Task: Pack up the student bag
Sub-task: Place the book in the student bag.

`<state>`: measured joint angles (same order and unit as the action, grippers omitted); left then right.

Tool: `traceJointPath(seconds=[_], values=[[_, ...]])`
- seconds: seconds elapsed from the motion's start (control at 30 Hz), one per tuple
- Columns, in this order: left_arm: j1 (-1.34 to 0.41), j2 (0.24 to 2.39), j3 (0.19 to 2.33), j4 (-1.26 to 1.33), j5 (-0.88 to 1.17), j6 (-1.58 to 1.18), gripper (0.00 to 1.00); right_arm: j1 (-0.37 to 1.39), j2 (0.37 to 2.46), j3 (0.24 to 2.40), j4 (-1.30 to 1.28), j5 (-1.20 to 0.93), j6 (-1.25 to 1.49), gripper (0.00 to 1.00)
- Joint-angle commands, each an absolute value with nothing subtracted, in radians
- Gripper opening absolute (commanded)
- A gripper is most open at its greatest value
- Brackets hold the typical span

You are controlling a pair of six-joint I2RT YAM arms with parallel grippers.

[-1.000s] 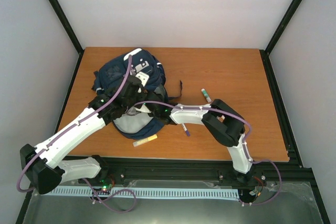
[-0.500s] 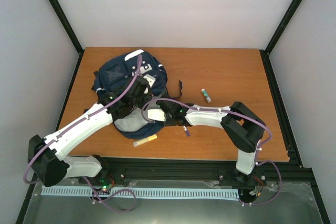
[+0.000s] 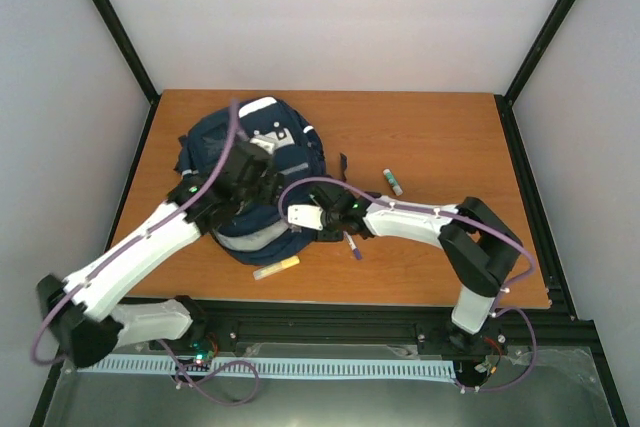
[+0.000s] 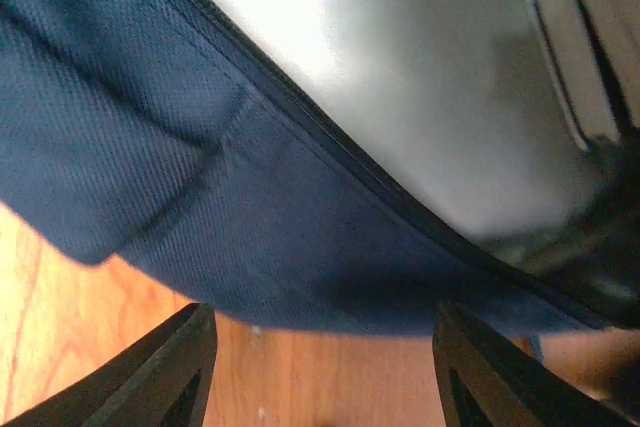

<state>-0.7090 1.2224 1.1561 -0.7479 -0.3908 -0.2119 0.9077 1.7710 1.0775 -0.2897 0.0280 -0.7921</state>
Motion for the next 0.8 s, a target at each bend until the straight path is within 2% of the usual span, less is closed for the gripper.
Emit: traceJointPath(seconds=[0.0, 0.1, 0.23, 0.37, 0.57, 0.77], values=[[-0.687, 1.032, 1.093, -0.829, -0.532, -0.416, 0.94, 0.847, 1.674, 1.064, -0.346, -0.016, -0.739, 0.6], [-0.66, 0.954, 1.031, -0.902, -0.546, -0.546, 0.96, 0.825, 1.634, 1.045, -0.366, -0.02, -0.735, 0.6], [-0.564, 0.913, 0.959, -0.973, -0.494, -0.667, 0.94, 0.822, 1.554, 1.009, -0.399, -0.028, -0.726, 0.59], [-0.465, 0.922, 0.876, -0.92, -0.304, -0.731, 0.93, 0.822, 1.474, 0.984, -0.455, -0.096, -0.689, 0.59], [-0.411, 0.982, 0.746, -0.823, -0.202, -0.842, 0.95, 0.822, 1.385, 1.006, -0.544, -0.188, -0.607, 0.59], [-0.411, 1.067, 0.647, -0.657, -0.072, -0.852, 0.91, 0.822, 1.383, 1.003, -0.529, -0.177, -0.544, 0.59]])
